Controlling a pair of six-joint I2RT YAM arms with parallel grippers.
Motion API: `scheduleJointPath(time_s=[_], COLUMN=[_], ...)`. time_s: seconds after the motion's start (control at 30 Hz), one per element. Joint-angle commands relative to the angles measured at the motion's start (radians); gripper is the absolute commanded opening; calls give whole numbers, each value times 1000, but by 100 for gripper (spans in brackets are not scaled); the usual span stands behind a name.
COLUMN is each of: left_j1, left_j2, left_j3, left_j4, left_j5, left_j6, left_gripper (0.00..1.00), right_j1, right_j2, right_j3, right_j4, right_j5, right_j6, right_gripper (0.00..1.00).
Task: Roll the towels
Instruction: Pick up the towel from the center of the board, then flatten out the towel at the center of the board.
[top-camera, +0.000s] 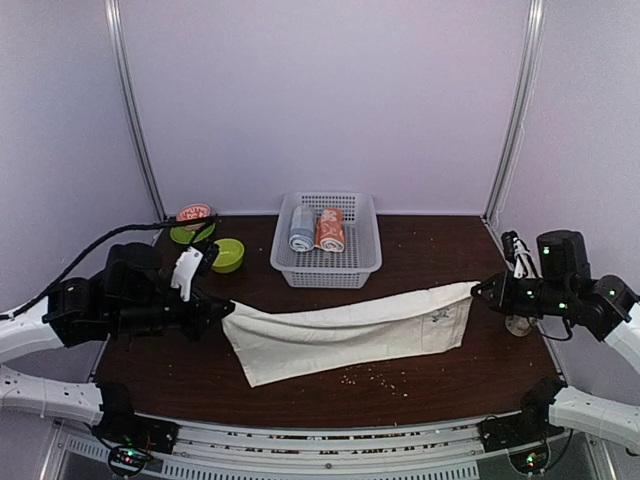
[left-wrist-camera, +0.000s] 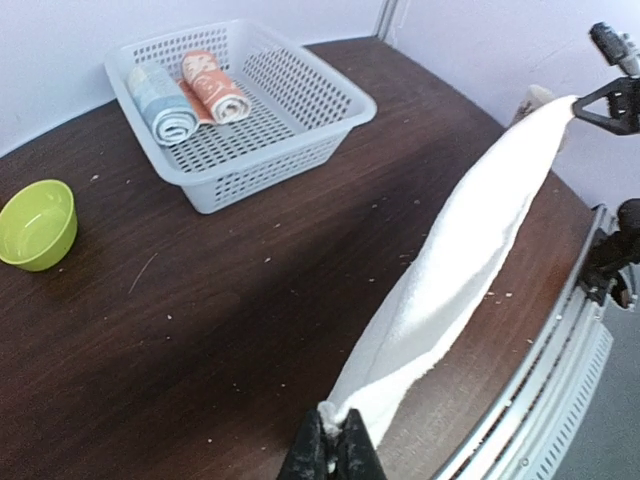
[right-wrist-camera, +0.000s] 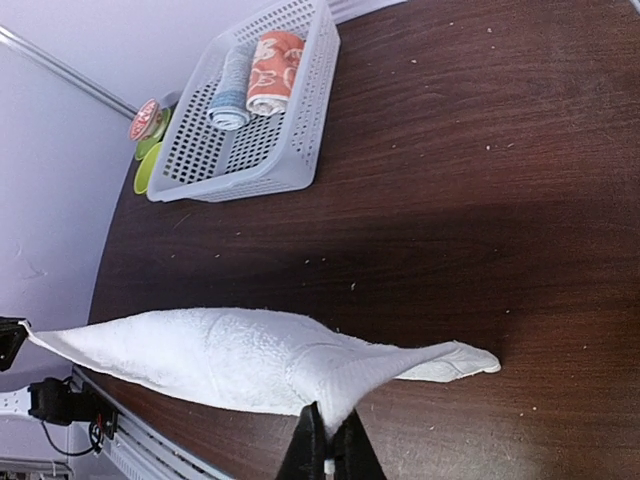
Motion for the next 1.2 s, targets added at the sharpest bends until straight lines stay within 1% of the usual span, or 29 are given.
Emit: scheduleJointPath(time_s=[0.0,0.13,0.2,0.23,0.27,0.33,0.43,0.47,0.5,0.57,0.67,0.77,0.87,0.93,1.03,1.17], left_j1=[-50,-105,-128,-137,-140,-140,-136,-118,-85,12,141,230,278,292,298,307], left_j2=[-218,-323,-325,-314,-292,-218,-70,-21,30,109,186,250,336,375,407,423], left_j3=[-4,49,82,90,92,88,52,35,11,-39,-93,-95,-56,-36,-33,-34], left_j4=[4,-65,-99,-101,-101,-91,-30,9,60,197,370,467,476,464,468,508], left_j5=[95,174,196,195,186,166,104,97,120,207,271,288,274,244,183,145], left_j6=[5,-40,-58,-64,-66,-44,-1,7,10,4,-2,16,55,75,97,115], left_gripper=[0,0,0,0,0,0,0,0,0,0,0,0,0,0,0,0], right_j1=[-7,-7,-7,-6,-7,-6,-7,-7,-8,-10,-19,-51,-97,-115,-125,-137], right_j2=[-100,-196,-220,-231,-239,-241,-208,-187,-156,-103,6,116,221,280,335,388], right_j3=[75,168,205,205,193,143,20,-25,-63,-140,-178,-191,-198,-182,-159,-136], right_j4=[-79,-185,-251,-261,-256,-191,-39,21,82,193,291,364,421,422,428,467], right_j5=[-152,-327,-359,-350,-340,-317,-269,-264,-260,-227,-162,-108,-86,-55,-14,-28], right_j6=[-58,-98,-101,-84,-66,-20,69,102,133,182,193,185,177,157,123,115], right_gripper=[0,0,0,0,0,0,0,0,0,0,0,0,0,0,0,0])
